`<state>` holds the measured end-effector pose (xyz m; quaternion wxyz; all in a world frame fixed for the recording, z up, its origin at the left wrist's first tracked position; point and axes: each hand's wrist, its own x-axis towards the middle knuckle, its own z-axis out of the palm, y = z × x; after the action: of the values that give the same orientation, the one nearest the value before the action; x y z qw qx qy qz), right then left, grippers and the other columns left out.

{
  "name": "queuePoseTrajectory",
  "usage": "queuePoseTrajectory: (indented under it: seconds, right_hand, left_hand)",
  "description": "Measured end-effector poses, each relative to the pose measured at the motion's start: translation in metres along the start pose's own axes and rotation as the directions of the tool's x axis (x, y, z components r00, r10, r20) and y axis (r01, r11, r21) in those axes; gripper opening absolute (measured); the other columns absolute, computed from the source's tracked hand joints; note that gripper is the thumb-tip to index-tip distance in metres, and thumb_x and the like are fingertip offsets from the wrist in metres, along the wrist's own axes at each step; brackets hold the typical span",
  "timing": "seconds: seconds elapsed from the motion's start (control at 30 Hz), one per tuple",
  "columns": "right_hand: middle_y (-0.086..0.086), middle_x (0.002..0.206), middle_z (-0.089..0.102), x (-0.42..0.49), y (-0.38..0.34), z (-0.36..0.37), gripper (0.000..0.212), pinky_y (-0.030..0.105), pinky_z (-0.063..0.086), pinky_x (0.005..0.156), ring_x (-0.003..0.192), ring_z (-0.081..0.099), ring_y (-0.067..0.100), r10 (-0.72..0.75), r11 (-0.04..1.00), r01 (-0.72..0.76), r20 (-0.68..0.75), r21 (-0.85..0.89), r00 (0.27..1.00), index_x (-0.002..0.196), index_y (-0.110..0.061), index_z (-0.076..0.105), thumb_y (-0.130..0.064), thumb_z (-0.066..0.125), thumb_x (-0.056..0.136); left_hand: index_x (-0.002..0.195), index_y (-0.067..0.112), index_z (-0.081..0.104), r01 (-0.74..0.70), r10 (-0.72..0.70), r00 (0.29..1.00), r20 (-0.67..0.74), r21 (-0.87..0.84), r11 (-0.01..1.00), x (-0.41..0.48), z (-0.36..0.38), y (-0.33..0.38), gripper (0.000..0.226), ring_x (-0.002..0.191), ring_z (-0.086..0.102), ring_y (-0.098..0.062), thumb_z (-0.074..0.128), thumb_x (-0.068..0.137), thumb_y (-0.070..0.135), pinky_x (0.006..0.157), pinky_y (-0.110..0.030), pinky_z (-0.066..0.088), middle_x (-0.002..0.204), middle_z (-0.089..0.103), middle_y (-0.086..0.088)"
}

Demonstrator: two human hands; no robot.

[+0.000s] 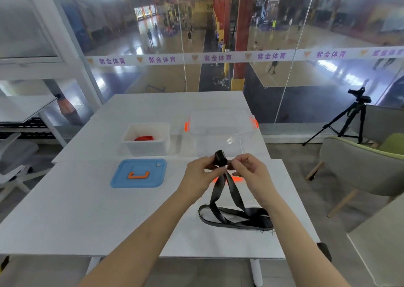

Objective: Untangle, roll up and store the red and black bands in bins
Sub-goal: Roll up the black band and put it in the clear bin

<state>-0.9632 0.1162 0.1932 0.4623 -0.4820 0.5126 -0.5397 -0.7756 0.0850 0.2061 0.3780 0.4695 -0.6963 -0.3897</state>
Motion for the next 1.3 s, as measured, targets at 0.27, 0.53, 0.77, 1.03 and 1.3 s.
queuePoseTrajectory:
  seconds: [0.27, 0.53, 0.77, 1.03, 1.3]
  right_hand:
    - [0.022, 0.108, 0.071, -0.010, 0.008, 0.015, 0.034, 0.029, 0.056, 0.088, 0.105, 0.073, 0.028, -0.114, 0.993, 0.114, -0.015, -0.031, 0.993, 0.103, -0.014, 0.056, 0.001, 0.082, 0.087]
    - [0.017, 0.093, 0.073, 0.007, -0.017, 0.002, 0.026, 0.026, 0.054, 0.084, 0.086, 0.070, 0.016, -0.163, 0.981, 0.169, 0.064, -0.095, 0.985, 0.094, -0.011, 0.069, -0.001, 0.089, 0.081]
    - [-0.007, 0.087, 0.078, 0.025, -0.047, -0.003, 0.021, 0.032, 0.052, 0.088, 0.086, 0.072, 0.011, -0.171, 0.936, 0.216, 0.177, -0.279, 0.969, 0.090, -0.018, 0.073, -0.009, 0.090, 0.082]
    - [-0.003, 0.086, 0.080, 0.023, -0.070, -0.001, 0.018, 0.026, 0.055, 0.082, 0.082, 0.074, 0.012, -0.121, 0.910, 0.229, 0.308, -0.345, 0.944, 0.093, -0.015, 0.072, -0.013, 0.088, 0.085]
    - [0.008, 0.089, 0.078, 0.022, -0.070, -0.004, 0.025, 0.053, 0.057, 0.089, 0.090, 0.071, 0.037, -0.135, 0.900, 0.244, 0.300, -0.362, 0.944, 0.087, -0.019, 0.064, -0.020, 0.089, 0.084]
  left_hand:
    - [0.109, 0.005, 0.076, 0.098, -0.087, 0.995, 0.046, -0.547, 0.831, -0.001, -0.004, 0.025, 0.015, 0.109, 0.075, -0.030, 0.067, 0.099, 0.010, 0.106, -0.042, 0.055, 0.111, 0.078, -0.015]
    - [0.148, 0.039, 0.044, 0.090, -0.089, 0.996, 0.031, -0.588, 0.804, 0.000, -0.029, 0.018, 0.066, 0.122, 0.069, -0.030, 0.073, 0.096, 0.012, 0.106, -0.046, 0.055, 0.129, 0.067, -0.018]
    - [0.117, 0.029, 0.076, -0.210, 0.226, 0.973, -0.033, 0.267, 0.941, 0.012, -0.057, 0.030, 0.026, 0.123, 0.052, -0.002, 0.078, 0.091, 0.026, 0.110, -0.028, 0.038, 0.131, 0.063, 0.009]
    - [0.096, 0.028, 0.069, -0.130, 0.071, 0.988, 0.140, 0.477, 0.869, 0.015, -0.053, 0.048, 0.020, 0.107, 0.065, -0.009, 0.080, 0.085, 0.041, 0.096, -0.042, 0.055, 0.115, 0.075, 0.014]
    - [0.090, 0.019, 0.068, -0.057, 0.031, 0.992, 0.123, 0.212, 0.976, 0.014, -0.046, 0.050, 0.022, 0.089, 0.076, -0.013, 0.087, 0.081, 0.023, 0.088, -0.043, 0.063, 0.090, 0.078, 0.005]
